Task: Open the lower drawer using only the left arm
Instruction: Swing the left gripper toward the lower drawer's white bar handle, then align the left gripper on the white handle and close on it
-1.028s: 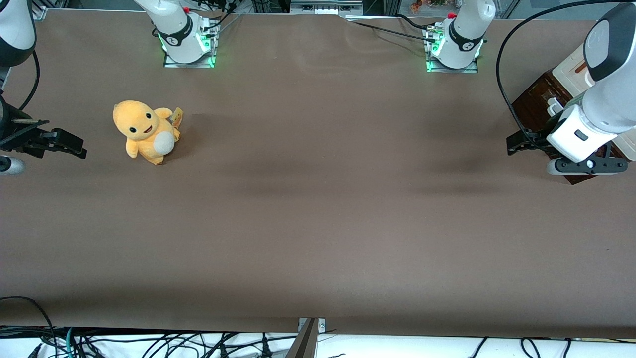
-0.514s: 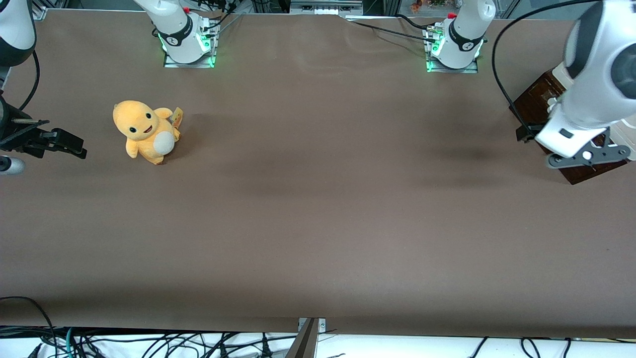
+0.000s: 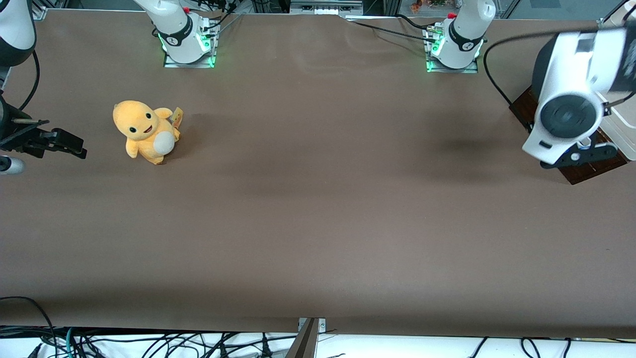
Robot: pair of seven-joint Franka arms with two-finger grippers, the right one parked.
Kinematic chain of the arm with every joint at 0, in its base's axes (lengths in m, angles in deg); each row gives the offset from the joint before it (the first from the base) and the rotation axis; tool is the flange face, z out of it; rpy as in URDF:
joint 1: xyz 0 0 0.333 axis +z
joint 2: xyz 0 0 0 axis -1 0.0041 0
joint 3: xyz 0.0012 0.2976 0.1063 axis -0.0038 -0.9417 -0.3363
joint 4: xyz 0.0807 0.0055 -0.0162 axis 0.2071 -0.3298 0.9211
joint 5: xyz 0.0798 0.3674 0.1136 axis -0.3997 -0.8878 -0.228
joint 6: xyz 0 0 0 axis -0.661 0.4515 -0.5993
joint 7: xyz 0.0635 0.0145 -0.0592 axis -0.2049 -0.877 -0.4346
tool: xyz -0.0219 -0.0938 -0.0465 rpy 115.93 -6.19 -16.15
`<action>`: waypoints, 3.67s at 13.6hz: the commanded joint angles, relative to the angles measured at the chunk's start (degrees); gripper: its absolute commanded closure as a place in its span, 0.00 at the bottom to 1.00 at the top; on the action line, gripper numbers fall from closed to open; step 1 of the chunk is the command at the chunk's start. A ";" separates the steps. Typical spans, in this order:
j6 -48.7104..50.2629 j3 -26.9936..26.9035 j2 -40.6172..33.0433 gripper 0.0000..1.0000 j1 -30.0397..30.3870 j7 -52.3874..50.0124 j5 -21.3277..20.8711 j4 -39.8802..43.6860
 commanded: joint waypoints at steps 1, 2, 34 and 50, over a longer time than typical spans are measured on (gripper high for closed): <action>3.50 0.31 5.28 0.00 -0.29 -6.02 -5.58 -0.37; 3.85 0.31 6.25 0.00 -0.99 -10.84 -6.21 -2.21; -2.21 0.40 22.96 0.53 9.55 -48.85 -26.78 -22.88; -0.01 0.66 22.70 1.00 6.13 -49.91 -25.81 -21.92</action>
